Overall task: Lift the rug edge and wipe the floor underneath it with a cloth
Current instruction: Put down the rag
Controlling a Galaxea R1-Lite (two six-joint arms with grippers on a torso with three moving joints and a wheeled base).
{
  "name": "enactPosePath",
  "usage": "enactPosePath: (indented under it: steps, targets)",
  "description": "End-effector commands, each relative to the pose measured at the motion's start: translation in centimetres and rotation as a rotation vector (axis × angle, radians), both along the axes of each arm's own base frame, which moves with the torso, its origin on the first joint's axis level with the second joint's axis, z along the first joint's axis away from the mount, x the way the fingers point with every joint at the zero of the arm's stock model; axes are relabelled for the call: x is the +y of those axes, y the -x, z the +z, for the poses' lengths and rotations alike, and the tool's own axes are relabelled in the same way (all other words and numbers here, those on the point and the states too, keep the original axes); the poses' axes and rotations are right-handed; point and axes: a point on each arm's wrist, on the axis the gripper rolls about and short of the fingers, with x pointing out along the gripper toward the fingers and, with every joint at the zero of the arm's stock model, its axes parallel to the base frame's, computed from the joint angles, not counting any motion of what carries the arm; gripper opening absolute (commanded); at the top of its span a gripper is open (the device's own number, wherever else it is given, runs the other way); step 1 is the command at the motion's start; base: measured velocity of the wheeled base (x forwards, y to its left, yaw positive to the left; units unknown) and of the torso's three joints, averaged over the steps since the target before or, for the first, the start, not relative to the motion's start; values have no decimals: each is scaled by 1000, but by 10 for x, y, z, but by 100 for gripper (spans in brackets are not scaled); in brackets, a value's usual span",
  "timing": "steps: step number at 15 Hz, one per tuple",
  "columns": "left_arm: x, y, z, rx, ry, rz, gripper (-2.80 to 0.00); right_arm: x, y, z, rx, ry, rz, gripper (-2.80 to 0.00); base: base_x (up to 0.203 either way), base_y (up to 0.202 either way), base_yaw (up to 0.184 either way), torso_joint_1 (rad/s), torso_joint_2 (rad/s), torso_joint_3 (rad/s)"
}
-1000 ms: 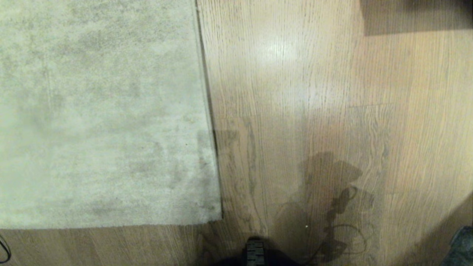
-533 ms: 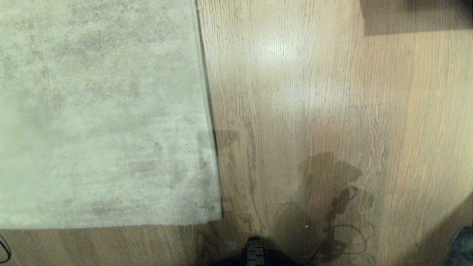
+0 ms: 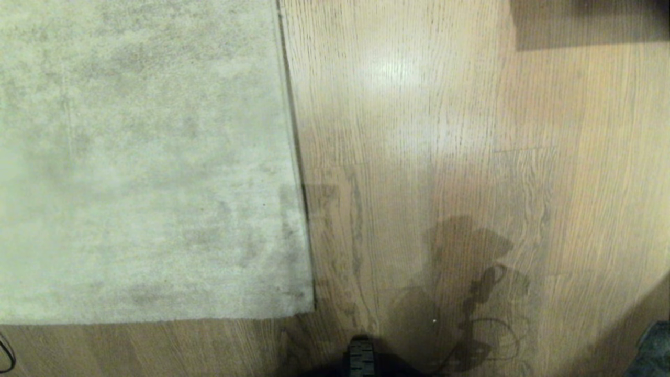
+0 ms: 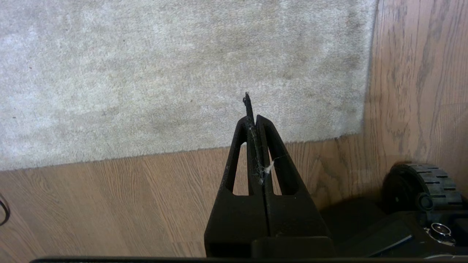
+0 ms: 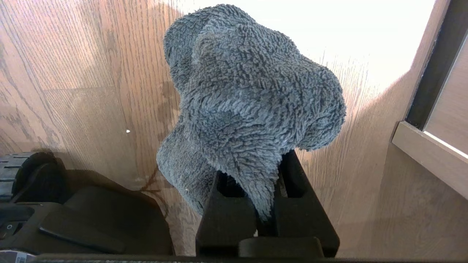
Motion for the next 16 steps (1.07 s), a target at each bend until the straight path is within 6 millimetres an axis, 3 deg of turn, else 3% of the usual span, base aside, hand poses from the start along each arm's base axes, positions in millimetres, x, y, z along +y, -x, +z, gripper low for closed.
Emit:
enactPosePath:
  steps: [1, 16]
  targets:
    - [0, 0, 0, 1, 0, 0, -280, 0, 0, 0, 2, 1, 0, -280, 0, 0, 0, 0, 0, 0]
    - [0, -1, 0, 34, 3, -1, -280, 0, 0, 0, 1, 1, 0, -280, 0, 0, 0, 0, 0, 0]
